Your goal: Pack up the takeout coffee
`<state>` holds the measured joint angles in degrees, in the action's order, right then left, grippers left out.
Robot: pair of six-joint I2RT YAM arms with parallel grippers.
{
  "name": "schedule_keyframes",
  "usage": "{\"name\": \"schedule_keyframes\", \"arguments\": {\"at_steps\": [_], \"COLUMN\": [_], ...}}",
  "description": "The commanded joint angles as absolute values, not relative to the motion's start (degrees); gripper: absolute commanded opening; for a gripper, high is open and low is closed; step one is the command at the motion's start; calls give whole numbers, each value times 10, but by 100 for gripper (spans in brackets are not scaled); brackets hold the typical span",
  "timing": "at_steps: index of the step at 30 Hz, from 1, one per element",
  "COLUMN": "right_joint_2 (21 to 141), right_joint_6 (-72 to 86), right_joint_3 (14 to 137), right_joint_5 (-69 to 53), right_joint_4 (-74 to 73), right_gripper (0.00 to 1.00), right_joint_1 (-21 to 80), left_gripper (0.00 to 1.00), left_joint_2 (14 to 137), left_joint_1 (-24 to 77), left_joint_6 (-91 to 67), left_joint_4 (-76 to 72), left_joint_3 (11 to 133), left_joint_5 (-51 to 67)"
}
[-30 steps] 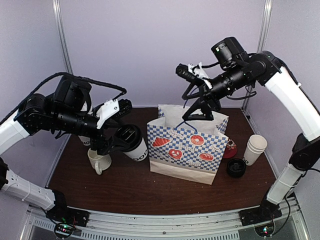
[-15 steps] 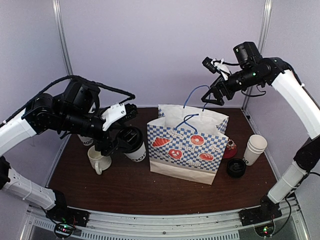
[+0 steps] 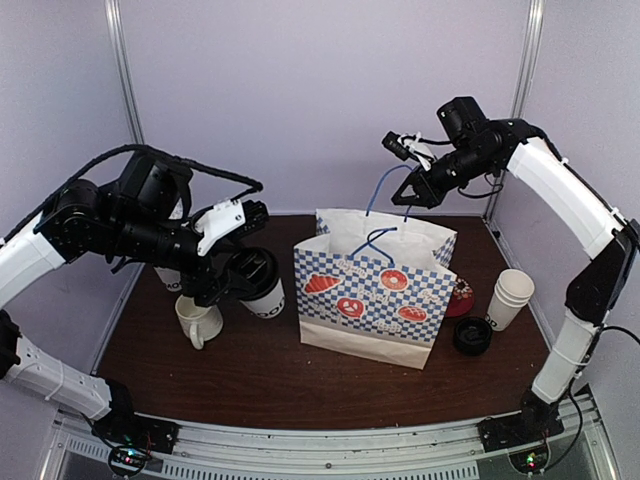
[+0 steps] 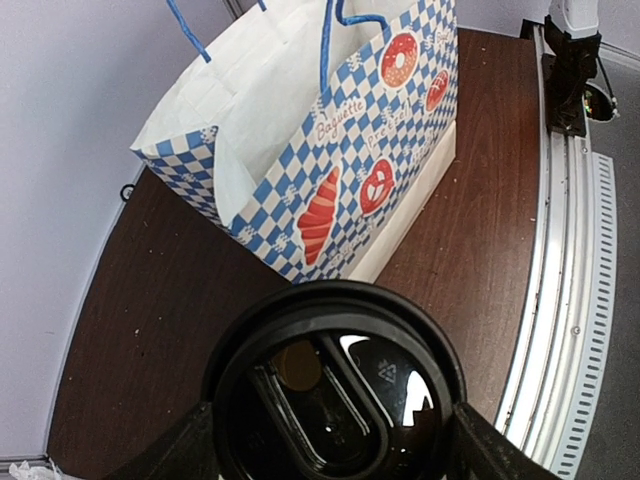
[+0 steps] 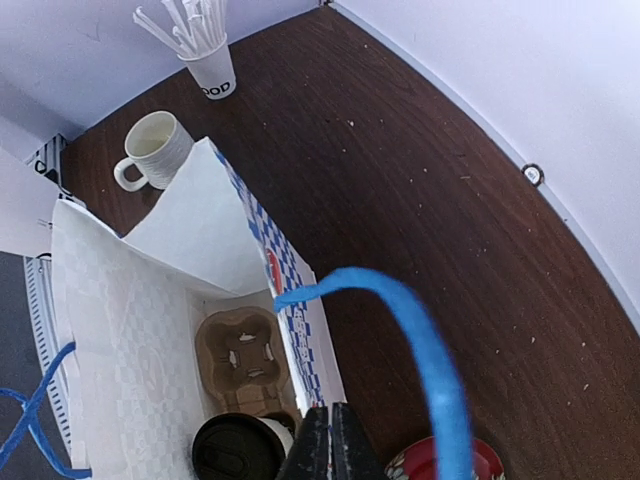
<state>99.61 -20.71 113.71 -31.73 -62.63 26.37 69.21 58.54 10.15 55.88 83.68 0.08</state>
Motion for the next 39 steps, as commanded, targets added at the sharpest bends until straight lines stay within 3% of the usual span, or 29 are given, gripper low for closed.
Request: {"name": "schedule_keyframes", "arguments": {"at_steps": [1, 6, 12, 28, 39], "right_joint_2": [1014, 1026, 1000, 933, 914], "right_joint_6": [-192, -193, -210, -202, -215], "right_joint_3": [1207, 1254, 1223, 1163, 1131], "right_joint_5": [-359, -384, -394, -421, -479], "right_joint_4": [-628, -647, -652, -660, -673], "right_gripper": [2, 0, 0, 2, 2], "right_joint_1": [268, 289, 328, 373, 376], "left_gripper": [77, 76, 75, 72, 72], "left_joint_2": [675, 685, 703, 760, 824], "left_joint_1": [576, 575, 575, 597, 660], "left_joint_6": [120, 143, 153, 124, 190], "left_joint_4": [566, 578, 573, 465, 467], "left_joint_3": [873, 929, 1004, 1028, 1021], "left_joint_5": [-29, -50, -32, 197, 182]}}
